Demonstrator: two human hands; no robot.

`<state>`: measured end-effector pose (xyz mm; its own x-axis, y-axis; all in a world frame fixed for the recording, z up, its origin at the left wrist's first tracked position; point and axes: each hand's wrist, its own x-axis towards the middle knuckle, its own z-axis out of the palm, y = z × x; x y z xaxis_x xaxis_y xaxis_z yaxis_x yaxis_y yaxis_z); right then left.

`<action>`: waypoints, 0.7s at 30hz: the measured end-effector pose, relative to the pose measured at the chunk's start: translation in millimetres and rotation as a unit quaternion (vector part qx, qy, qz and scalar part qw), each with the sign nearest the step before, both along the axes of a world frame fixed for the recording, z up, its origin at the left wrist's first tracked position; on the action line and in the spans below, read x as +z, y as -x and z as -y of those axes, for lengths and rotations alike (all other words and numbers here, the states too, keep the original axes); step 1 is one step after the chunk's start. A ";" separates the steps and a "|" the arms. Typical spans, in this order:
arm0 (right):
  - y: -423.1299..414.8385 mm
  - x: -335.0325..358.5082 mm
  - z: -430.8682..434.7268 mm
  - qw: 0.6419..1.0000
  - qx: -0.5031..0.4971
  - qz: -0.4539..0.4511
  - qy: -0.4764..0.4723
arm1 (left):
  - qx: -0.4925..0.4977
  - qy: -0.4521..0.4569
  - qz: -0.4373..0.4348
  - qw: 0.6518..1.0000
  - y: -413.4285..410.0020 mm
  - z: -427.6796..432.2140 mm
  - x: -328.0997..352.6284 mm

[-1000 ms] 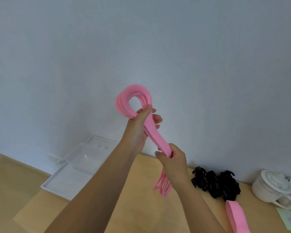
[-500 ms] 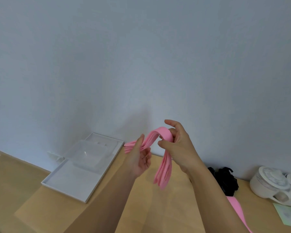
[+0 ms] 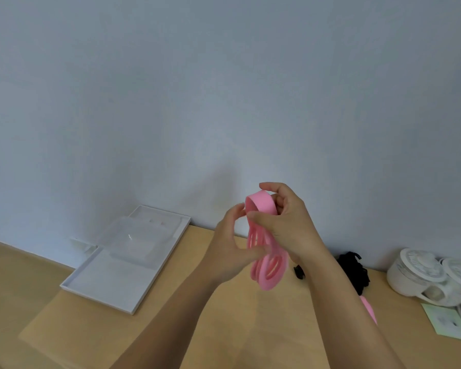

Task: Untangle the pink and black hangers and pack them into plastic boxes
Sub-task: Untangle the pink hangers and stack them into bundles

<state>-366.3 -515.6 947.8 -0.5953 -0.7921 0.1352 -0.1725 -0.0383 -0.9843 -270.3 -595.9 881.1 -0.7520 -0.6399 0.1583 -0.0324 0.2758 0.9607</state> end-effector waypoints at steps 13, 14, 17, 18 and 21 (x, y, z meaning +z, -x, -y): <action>7.2 -5.9 -25.9 0.994 0.050 0.076 0.064 | -0.043 -0.098 0.006 0.994 22.6 -15.2 -12.6; 9.2 -6.7 -27.5 0.993 0.048 0.082 0.069 | -0.045 -0.102 0.009 0.994 24.3 -17.8 -12.7; 15.6 -8.7 -33.3 0.993 0.046 0.084 0.074 | -0.048 -0.125 0.013 0.991 30.8 -26.5 -14.3; 17.6 -10.0 -35.8 0.993 0.043 0.082 0.073 | -0.049 -0.130 0.018 0.990 33.2 -29.1 -15.8; 23.8 -18.4 -45.0 0.993 0.024 0.093 0.068 | -0.063 -0.140 0.049 0.987 37.1 -38.0 -20.7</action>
